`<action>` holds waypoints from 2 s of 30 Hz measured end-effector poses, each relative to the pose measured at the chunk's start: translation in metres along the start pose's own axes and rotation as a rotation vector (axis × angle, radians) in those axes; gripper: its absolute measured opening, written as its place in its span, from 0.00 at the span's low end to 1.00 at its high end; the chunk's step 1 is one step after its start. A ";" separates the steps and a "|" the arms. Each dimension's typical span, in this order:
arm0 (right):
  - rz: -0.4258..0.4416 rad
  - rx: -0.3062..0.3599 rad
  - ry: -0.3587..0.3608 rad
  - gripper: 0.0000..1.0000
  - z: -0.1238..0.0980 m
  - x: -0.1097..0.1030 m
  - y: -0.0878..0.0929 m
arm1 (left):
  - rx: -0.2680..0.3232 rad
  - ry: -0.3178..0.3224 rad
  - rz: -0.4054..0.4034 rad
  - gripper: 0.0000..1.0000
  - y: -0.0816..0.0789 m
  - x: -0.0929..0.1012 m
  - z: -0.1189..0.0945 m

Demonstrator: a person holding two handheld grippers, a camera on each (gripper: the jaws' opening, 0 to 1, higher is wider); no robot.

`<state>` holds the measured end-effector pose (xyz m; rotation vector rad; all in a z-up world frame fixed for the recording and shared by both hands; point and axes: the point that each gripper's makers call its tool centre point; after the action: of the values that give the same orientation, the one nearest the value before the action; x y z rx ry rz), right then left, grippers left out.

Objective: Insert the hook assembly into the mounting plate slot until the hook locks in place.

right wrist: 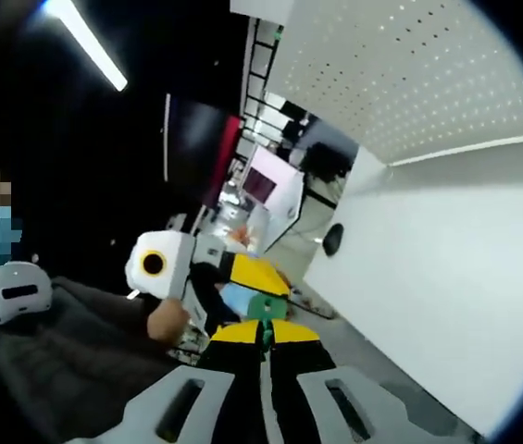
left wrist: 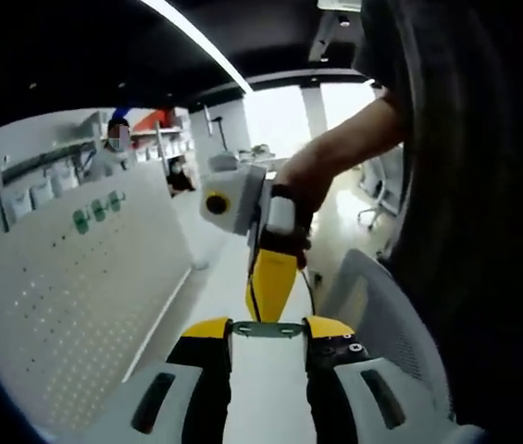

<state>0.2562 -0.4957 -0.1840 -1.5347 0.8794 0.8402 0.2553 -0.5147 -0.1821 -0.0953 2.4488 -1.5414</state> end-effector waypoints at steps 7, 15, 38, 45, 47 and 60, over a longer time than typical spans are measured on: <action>-0.049 0.021 -0.004 0.00 0.001 -0.003 -0.004 | 0.036 -0.018 -0.026 0.32 -0.004 -0.004 0.000; -0.126 0.032 0.014 0.00 0.002 -0.005 -0.009 | 0.113 -0.028 -0.269 0.54 -0.007 -0.006 0.003; -0.508 0.009 0.223 0.00 0.013 0.015 -0.022 | 0.378 -0.115 -0.674 1.00 -0.043 -0.039 -0.013; -0.617 0.042 0.341 0.01 0.009 0.027 -0.035 | 0.386 -0.155 -0.701 1.00 -0.043 -0.045 -0.019; -0.644 0.053 0.385 0.01 0.006 0.030 -0.041 | 0.368 -0.175 -0.700 1.00 -0.040 -0.047 -0.020; -0.825 0.087 0.603 0.00 -0.007 0.040 -0.075 | 0.288 -0.328 -0.796 1.00 -0.009 -0.064 -0.033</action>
<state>0.3417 -0.4984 -0.1839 -1.8810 0.5785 -0.2683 0.3087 -0.4777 -0.1492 -1.2793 1.9821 -1.9354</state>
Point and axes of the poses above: the point that each gripper's makers call its tool centre point, and the gripper's own axes: z roughly forward along the fingers, x roughly to its right, y roughly out of its underside, and after that the axes turned 2 degrees about -y, right-handed
